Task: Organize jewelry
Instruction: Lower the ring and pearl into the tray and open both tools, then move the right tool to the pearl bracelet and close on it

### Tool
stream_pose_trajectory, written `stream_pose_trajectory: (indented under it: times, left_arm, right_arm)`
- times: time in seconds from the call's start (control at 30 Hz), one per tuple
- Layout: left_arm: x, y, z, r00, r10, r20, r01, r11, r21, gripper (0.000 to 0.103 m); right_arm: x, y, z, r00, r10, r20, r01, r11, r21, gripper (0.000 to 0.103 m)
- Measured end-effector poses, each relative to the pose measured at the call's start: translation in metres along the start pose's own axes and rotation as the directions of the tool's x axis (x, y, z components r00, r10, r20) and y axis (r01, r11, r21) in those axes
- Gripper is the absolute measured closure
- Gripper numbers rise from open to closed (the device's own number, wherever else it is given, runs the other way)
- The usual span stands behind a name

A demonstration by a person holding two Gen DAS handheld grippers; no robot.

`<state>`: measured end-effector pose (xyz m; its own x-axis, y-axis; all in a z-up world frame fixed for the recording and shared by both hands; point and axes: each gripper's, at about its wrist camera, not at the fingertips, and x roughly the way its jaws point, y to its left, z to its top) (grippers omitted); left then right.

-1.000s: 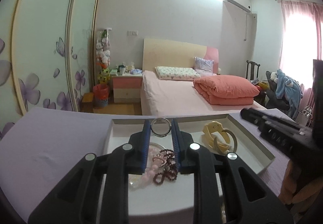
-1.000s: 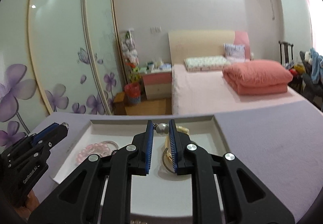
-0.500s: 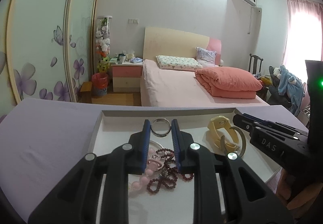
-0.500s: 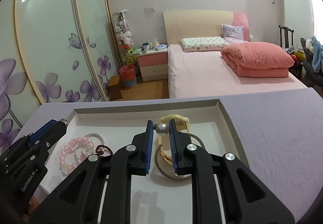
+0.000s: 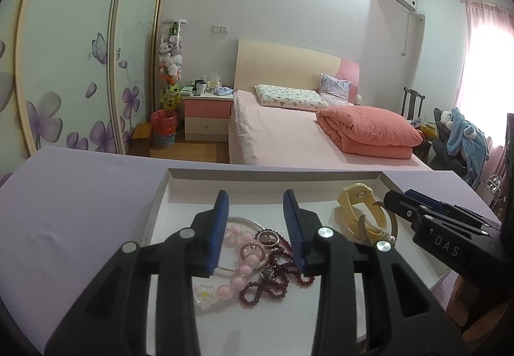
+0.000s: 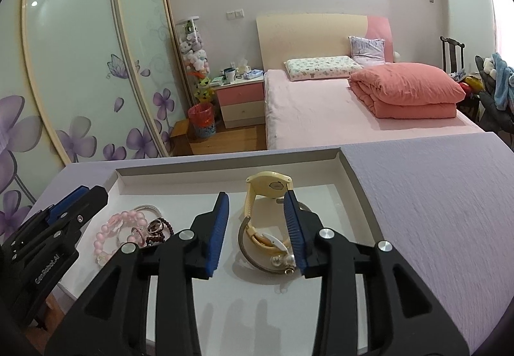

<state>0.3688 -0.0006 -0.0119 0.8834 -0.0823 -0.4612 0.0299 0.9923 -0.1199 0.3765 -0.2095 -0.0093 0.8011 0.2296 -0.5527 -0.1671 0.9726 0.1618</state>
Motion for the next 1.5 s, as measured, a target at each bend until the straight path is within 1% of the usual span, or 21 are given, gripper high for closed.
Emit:
stream_pose_trajectory:
  times: [0.43, 0.67, 0.73, 0.87, 0.97, 1.07, 1.17, 1.27, 1.4, 1.5]
  left_arm:
    - [0.003, 0.0, 0.0, 1.0, 0.01, -0.009, -0.01, 1.0, -0.004, 0.067]
    - [-0.011, 0.007, -0.009, 1.0, 0.012, -0.022, -0.012, 1.0, -0.008, 0.067]
    - [-0.019, 0.011, -0.013, 0.999, 0.011, -0.03, -0.012, 1.0, -0.018, 0.064]
    - [-0.038, 0.018, -0.024, 0.999, 0.006, -0.047, -0.007, 1.0, -0.028, 0.063]
    - [-0.056, 0.021, -0.034, 0.998, 0.002, -0.065, -0.003, 1.0, -0.028, 0.058]
    - [-0.075, 0.022, -0.045, 0.996, -0.015, -0.086, 0.012, 1.0, -0.028, 0.057]
    - [-0.093, 0.022, -0.058, 0.994, -0.024, -0.105, 0.021, 0.999, -0.028, 0.054]
    - [-0.109, 0.022, -0.07, 0.992, -0.039, -0.124, 0.035, 0.999, -0.032, 0.053]
    - [-0.119, 0.021, -0.081, 0.987, -0.06, -0.151, 0.054, 0.998, -0.044, 0.052]
    - [-0.119, 0.021, -0.08, 0.984, -0.068, -0.165, 0.06, 0.997, -0.051, 0.052]
  right_arm:
    - [-0.003, -0.001, -0.004, 1.0, -0.005, 0.001, 0.005, 1.0, -0.006, 0.066]
    - [-0.026, -0.002, -0.019, 1.0, 0.016, -0.007, -0.016, 0.999, -0.029, 0.066]
    - [-0.034, -0.002, -0.028, 1.0, 0.024, -0.016, -0.025, 0.999, -0.037, 0.066]
    - [-0.048, -0.003, -0.043, 0.998, 0.033, -0.048, -0.035, 0.998, -0.046, 0.066]
    - [-0.059, -0.005, -0.054, 0.996, 0.04, -0.076, -0.043, 0.998, -0.047, 0.066]
    - [-0.07, -0.006, -0.069, 0.992, 0.03, -0.123, -0.037, 0.998, -0.056, 0.066]
    - [-0.076, -0.009, -0.081, 0.985, 0.014, -0.169, -0.023, 0.999, -0.049, 0.066]
    - [-0.081, -0.008, -0.089, 0.98, 0.005, -0.199, -0.013, 0.999, -0.039, 0.066]
    - [-0.078, -0.008, -0.097, 0.968, 0.008, -0.251, -0.014, 1.0, -0.023, 0.066]
    - [-0.074, -0.004, -0.097, 0.964, 0.002, -0.265, -0.013, 0.999, -0.039, 0.066]
